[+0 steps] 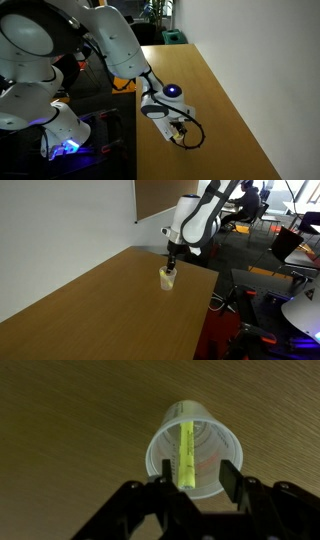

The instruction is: Remove the marker from the cup.

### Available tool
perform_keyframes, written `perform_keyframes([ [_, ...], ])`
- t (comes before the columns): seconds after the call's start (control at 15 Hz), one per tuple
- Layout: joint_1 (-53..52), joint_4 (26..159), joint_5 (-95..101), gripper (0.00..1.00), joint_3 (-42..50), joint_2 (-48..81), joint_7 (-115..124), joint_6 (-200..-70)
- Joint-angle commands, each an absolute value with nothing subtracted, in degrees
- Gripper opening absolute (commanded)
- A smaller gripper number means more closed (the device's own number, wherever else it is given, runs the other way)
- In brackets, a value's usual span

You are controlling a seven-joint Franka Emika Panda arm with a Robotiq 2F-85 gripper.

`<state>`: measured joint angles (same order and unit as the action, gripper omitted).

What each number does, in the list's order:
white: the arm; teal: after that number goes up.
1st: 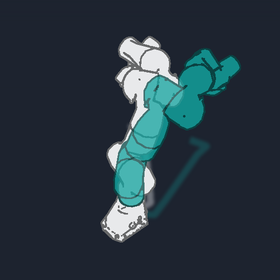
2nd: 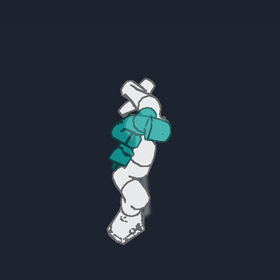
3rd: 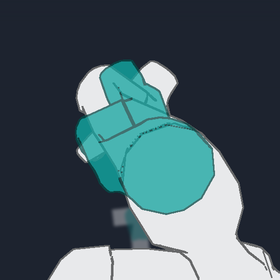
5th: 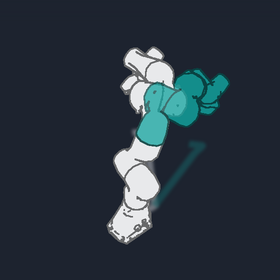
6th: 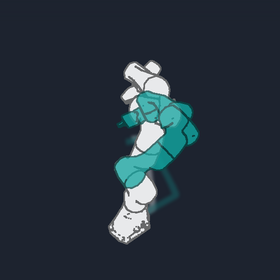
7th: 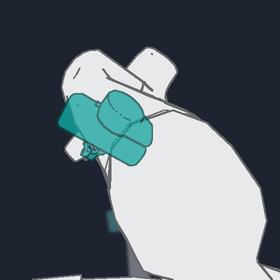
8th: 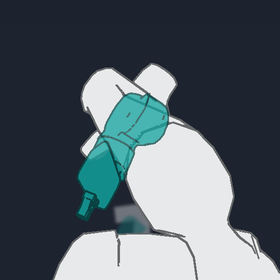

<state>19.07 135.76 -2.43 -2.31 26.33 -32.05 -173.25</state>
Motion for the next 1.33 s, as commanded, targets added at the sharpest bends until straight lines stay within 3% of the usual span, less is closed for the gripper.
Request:
perform_keyframes([
  [0.0,21.4,134.5,-0.4,0.53,-4.2,27.2,-30.0,-173.0],
  [1.27,20.5,128.8,0.7,0.44,-3.4,33.7,-23.8,-171.9],
])
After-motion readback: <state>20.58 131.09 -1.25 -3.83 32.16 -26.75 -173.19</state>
